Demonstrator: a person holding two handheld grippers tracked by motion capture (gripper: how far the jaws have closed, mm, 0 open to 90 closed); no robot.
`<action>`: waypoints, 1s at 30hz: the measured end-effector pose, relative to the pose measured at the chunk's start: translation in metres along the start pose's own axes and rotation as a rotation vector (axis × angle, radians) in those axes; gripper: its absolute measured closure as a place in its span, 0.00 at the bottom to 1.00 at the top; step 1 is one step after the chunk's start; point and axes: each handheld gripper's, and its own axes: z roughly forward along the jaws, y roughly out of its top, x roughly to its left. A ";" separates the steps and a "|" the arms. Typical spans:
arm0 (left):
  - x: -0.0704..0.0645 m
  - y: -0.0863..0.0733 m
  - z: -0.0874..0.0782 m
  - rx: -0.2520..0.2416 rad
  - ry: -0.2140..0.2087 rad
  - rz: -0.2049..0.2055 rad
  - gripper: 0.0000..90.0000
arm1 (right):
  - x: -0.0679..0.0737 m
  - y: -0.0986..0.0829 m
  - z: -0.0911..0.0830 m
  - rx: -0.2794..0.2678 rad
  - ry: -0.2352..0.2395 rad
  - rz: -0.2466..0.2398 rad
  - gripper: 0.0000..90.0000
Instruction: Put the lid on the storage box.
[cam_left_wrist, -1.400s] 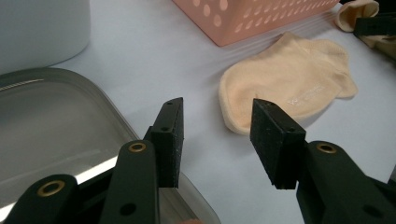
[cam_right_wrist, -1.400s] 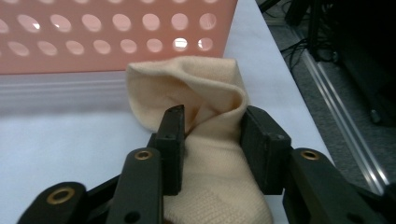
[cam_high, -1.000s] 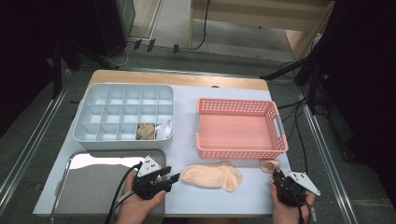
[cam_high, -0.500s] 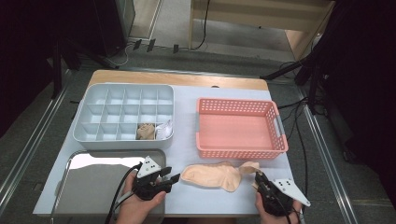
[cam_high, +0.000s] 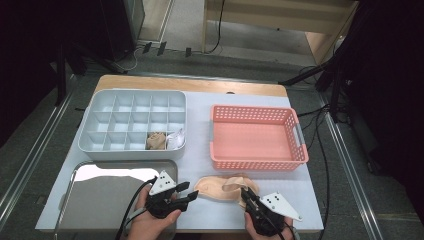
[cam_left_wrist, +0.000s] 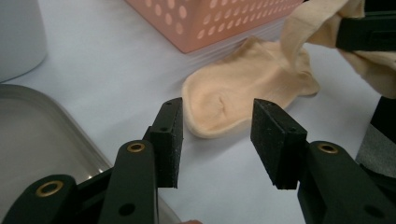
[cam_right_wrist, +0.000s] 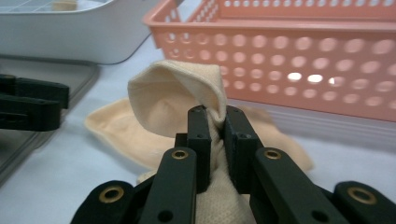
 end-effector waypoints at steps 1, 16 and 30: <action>-0.001 0.000 0.001 -0.001 -0.003 0.004 0.61 | 0.003 -0.001 0.001 0.003 0.013 -0.002 0.92; -0.014 -0.003 0.011 0.023 -0.016 0.071 0.78 | 0.044 -0.006 0.015 0.012 0.165 -0.081 0.92; -0.012 0.001 -0.001 -0.022 -0.036 0.071 1.00 | 0.038 -0.004 0.007 -0.007 0.236 -0.065 0.92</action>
